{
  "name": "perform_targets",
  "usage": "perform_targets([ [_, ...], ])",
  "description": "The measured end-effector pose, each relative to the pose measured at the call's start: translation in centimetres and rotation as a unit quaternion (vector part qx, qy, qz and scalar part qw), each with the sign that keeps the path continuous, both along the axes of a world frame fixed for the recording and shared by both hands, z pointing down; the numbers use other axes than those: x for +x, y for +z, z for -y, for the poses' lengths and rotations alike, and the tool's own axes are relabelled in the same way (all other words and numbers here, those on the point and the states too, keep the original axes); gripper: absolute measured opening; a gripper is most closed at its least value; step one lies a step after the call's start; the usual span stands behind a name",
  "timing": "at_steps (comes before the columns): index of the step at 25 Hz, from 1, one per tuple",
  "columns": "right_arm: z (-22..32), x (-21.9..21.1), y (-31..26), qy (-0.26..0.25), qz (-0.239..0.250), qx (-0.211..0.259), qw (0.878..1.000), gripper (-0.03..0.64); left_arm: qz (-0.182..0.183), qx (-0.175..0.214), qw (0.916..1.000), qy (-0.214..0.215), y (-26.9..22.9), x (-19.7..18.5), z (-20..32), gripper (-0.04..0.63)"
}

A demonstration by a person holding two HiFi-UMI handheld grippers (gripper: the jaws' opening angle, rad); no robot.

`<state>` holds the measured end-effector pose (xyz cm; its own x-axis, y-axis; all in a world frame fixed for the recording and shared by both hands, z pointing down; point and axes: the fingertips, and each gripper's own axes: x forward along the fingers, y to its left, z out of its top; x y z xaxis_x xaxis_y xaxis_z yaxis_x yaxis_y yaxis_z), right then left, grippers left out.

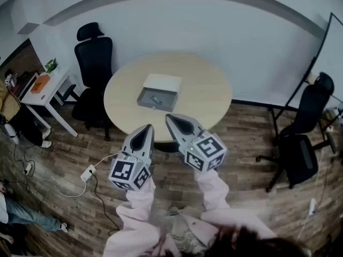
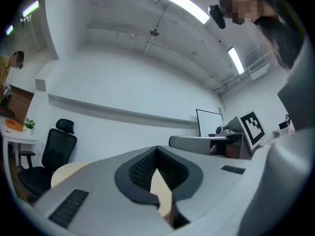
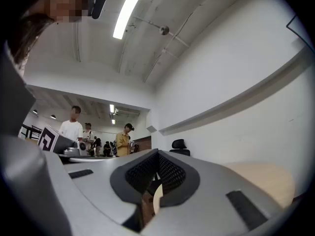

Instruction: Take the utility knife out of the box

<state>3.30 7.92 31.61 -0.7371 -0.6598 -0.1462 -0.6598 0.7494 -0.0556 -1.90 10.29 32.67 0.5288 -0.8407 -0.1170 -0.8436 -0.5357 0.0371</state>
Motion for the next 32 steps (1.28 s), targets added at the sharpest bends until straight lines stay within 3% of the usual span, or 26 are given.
perform_targets([
  [19,1.3,2.9,2.0,0.001,0.011,-0.031,0.999,-0.004,0.000,-0.024,0.9997,-0.007,1.9,2.7,0.5,0.009],
  [32,3.9,1.5,3.0,-0.015,0.004,-0.044,0.999,-0.005,-0.007,-0.035,0.9990,-0.027,2.8,1.4,3.1,0.009],
])
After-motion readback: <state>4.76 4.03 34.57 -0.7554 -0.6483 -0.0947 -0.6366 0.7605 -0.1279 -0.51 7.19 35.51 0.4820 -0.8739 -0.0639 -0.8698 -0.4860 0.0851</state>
